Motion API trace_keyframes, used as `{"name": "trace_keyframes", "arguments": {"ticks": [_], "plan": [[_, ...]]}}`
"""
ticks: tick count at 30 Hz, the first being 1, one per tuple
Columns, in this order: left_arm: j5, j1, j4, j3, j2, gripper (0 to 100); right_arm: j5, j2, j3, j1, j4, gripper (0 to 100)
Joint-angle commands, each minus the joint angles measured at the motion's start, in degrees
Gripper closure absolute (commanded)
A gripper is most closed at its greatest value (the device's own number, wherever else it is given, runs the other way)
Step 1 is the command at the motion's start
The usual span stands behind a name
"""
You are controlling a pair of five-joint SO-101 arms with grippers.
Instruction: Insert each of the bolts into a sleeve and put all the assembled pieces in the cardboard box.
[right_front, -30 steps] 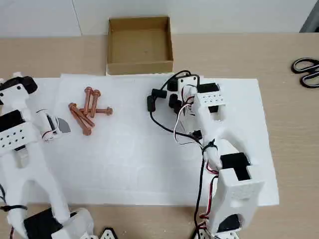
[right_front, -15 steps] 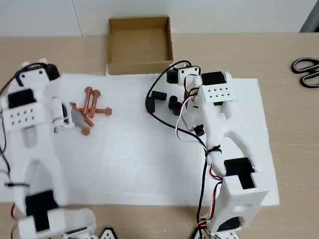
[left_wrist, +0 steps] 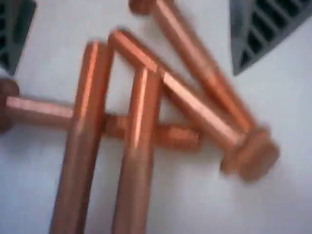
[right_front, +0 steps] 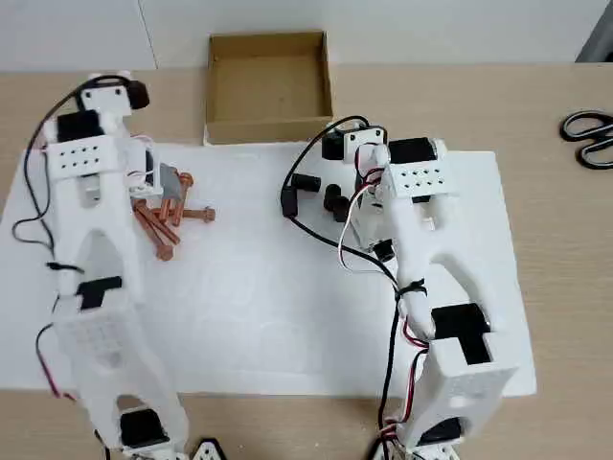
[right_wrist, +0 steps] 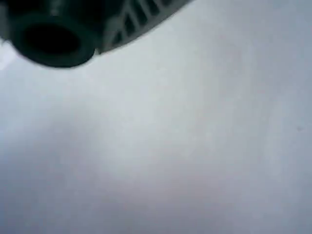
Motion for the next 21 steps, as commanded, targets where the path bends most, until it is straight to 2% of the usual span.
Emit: {"name": "trace_keyframes", "arguments": {"ticks": [1, 7, 21], "plan": [[-1.1, 0.5, 1.8, -13.4, 6.6, 73, 0.5, -4.0, -2.5, 0.6, 0.4, 99.2], [-1.0, -0.4, 1.9, -24.8, 16.9, 74, 0.5, -3.9, -2.5, 0.5, 0.4, 99.1], [-1.0, -0.4, 1.5, -31.3, 23.9, 74, 0.4, -3.7, -2.5, 0.5, 0.3, 99.1]]}}
